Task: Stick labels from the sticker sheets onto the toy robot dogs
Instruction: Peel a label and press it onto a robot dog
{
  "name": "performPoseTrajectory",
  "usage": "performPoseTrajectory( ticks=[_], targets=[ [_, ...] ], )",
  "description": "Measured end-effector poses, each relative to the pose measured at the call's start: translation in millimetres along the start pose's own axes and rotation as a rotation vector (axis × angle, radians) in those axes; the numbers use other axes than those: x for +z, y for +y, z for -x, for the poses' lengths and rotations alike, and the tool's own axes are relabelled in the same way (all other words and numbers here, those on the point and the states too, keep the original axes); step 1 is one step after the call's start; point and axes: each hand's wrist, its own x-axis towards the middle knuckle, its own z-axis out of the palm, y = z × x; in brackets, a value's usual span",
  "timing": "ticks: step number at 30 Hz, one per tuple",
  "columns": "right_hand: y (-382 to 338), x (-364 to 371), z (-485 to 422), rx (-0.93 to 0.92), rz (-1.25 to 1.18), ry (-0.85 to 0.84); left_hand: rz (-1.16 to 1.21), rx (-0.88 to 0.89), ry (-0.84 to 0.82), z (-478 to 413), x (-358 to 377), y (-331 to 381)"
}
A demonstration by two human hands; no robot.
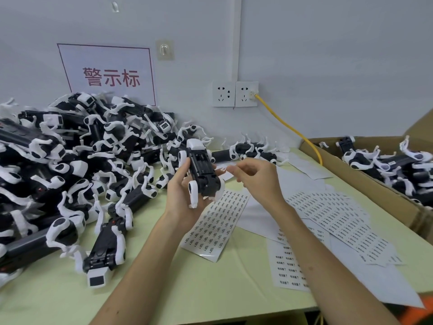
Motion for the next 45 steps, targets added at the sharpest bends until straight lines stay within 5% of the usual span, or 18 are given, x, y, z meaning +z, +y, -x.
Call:
performPoseTrajectory(
  ticks=[8, 13, 29, 36, 45],
  targets=[
    [3.0, 5.9, -0.7, 0.037, 0.000, -0.009, -0.083, 0.062, 0.036, 4.9, 7.7, 0.0],
    [-4.0, 6.8, -1.0, 0.301, -0.327, -0.086, -0.192, 0.168, 0.050, 6.3, 10.6, -1.8],
    [-9.5, 4.3, 1.4, 0.526, -0.445, -0.164, -0.683, 0.332, -0.111, 4.0, 6.3, -16.6],
    [-12.5, 2.2, 0.7, 0.525, -0.423, -0.148, -0.756, 0.378, -0.117, 6.0, 9.5, -18.7],
    [-5.2, 9.1, -0.5, 0.205, 0.091, -0.061, -0.853, 0.386, -0.013, 5.9, 10.9, -20.6]
  ],
)
